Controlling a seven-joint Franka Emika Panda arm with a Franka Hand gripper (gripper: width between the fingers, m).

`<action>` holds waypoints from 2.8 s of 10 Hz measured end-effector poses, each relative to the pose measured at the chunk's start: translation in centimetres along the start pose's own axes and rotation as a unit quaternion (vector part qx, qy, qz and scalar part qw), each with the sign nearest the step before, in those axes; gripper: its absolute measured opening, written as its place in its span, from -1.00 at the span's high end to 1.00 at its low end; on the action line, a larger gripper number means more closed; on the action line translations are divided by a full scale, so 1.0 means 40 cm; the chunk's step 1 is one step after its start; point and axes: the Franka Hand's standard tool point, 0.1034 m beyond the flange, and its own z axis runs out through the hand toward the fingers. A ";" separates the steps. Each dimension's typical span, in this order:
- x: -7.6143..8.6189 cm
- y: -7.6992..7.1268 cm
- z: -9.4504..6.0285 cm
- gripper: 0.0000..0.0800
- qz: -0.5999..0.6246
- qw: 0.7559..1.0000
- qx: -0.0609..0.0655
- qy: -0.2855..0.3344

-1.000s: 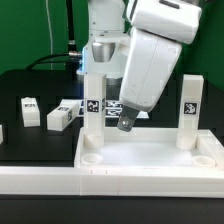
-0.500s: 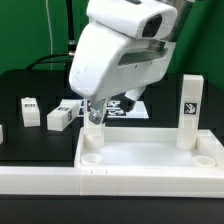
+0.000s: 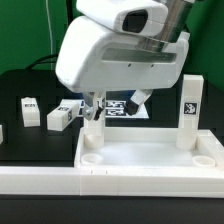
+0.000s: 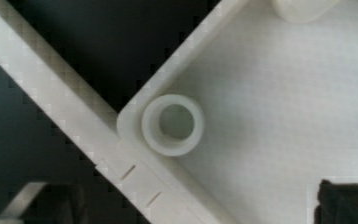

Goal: Assemble desk

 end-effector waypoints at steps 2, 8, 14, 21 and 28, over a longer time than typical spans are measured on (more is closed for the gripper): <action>-0.059 0.061 0.007 -0.62 0.086 0.996 0.018 0.007; -0.096 0.096 0.023 -0.62 0.217 0.976 0.021 0.012; -0.283 0.158 0.124 -0.62 0.290 0.954 0.078 0.016; -0.357 0.118 0.183 -0.62 0.352 0.928 0.123 0.017; -0.414 0.079 0.217 -0.62 0.403 0.901 0.158 0.011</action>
Offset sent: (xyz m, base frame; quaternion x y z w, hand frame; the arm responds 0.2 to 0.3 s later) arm -0.0228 -0.0477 0.0003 -0.0040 0.0150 0.1547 0.9878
